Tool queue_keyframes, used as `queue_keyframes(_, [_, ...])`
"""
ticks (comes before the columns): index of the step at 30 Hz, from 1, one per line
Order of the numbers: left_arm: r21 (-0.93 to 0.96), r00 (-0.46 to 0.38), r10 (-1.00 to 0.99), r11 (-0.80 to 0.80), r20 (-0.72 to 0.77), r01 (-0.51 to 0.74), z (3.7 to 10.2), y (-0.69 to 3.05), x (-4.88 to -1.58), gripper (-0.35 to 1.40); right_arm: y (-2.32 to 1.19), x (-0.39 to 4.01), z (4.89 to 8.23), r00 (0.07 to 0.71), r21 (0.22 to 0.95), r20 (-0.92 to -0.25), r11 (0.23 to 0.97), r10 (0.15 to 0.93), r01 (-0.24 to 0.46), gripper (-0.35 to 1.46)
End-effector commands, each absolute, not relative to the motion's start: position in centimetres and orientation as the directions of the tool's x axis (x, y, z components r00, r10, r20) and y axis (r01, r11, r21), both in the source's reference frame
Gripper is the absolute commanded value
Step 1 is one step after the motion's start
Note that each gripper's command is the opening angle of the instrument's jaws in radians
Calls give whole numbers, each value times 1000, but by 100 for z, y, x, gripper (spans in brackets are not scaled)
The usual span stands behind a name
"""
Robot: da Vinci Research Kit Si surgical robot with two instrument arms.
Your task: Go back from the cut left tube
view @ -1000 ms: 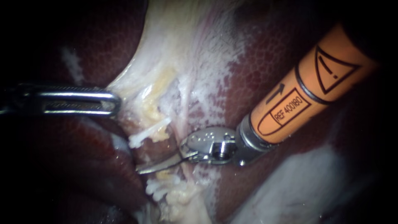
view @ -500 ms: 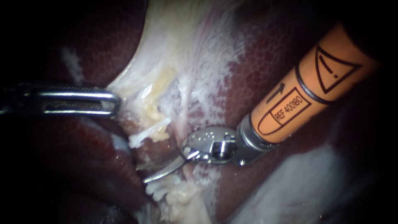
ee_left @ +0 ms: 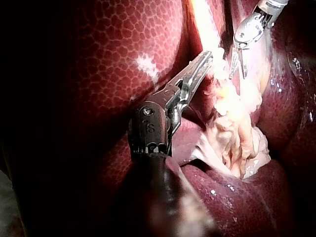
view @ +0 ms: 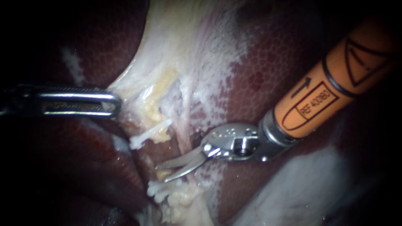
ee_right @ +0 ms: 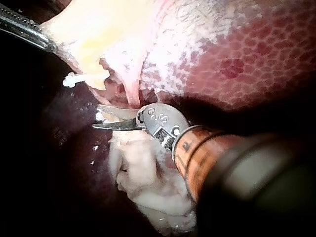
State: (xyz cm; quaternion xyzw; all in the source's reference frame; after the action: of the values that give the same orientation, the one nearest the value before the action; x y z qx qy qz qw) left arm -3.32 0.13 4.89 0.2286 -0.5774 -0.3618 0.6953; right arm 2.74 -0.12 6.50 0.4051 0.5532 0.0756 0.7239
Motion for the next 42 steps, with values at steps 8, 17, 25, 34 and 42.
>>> queue_keyframes(8, [736,72,-767,634,638,238,490,13,-331,-35,19,220,635,337,595,-796,754,503,280,84])
queue_keyframes(17, [736,72,-767,634,638,238,490,13,-330,-35,47,179,613,308,404,-891,892,334,202,114])
queue_keyframes(25, [736,72,-767,634,638,237,491,13,-330,-35,57,160,592,335,295,-907,952,254,77,136])
queue_keyframes(34, [736,72,-767,634,638,237,494,15,-331,-35,46,159,573,363,284,-891,959,273,-25,143])
queue_keyframes(42, [734,72,-765,636,640,240,500,13,-334,-35,42,159,572,372,277,-886,960,276,-51,143])
